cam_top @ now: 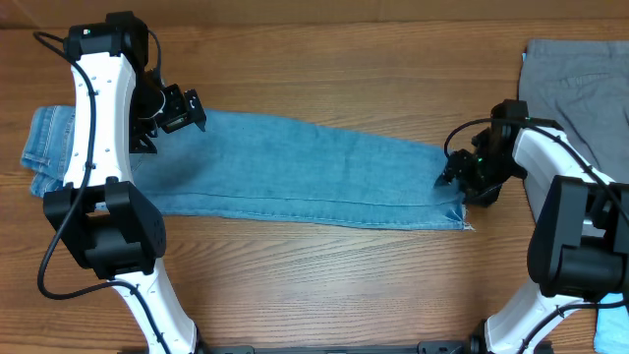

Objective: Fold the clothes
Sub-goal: 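Lift the hem and fold it leftward toward the left gripper, then press and smooth the folded leg with the right gripper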

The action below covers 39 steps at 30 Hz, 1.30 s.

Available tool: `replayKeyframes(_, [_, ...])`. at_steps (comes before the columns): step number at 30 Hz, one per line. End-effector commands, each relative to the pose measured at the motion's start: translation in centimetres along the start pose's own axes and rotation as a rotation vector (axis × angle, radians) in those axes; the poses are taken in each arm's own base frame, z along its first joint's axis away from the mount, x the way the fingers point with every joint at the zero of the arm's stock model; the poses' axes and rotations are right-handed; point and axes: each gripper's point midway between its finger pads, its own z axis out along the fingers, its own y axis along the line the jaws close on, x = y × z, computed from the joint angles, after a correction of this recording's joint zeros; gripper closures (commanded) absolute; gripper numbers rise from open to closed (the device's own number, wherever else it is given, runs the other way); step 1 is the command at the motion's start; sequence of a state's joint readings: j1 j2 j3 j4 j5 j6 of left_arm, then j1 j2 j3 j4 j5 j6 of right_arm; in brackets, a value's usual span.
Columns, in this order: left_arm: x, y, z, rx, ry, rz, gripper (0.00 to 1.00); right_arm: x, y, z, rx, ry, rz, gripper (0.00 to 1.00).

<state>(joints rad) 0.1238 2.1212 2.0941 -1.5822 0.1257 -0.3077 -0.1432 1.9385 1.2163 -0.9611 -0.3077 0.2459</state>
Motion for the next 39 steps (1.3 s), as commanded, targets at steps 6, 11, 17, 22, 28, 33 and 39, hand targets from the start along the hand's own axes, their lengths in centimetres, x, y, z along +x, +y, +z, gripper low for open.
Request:
replayKeyframes(6, [0.1, -0.2, 0.1, -0.004, 0.004, 0.022, 0.00, 0.7, 0.4, 0.9, -0.033, 0.038, 0.070, 0.96])
replayKeyframes(11, [0.1, -0.2, 0.1, -0.004, 0.004, 0.022, 0.00, -1.2, -2.5, -2.6, 0.100, -0.049, 0.180, 0.96])
replayKeyframes(17, [0.1, -0.2, 0.1, -0.004, 0.004, 0.021, 0.00, -2.2, -4.7, -9.4, 0.255, -0.193, 0.248, 0.96])
replayKeyframes(22, [0.1, -0.2, 0.1, -0.004, 0.004, 0.021, 0.00, -1.6, -1.7, -12.0, 0.238, -0.244, 0.217, 0.96])
replayKeyframes(28, [0.1, -0.2, 0.1, -0.004, 0.004, 0.020, 0.00, 1.2, 7.5, -11.4, 0.131, -0.253, 0.001, 0.96])
replayKeyframes(33, [0.1, -0.2, 0.1, -0.004, 0.004, 0.018, 0.00, 4.4, 15.8, -9.3, -0.043, -0.225, -0.164, 0.96])
replayKeyframes(39, [0.1, -0.2, 0.1, -0.004, 0.004, 0.018, 0.00, 7.6, 20.4, -7.5, -0.089, -0.213, -0.261, 0.96])
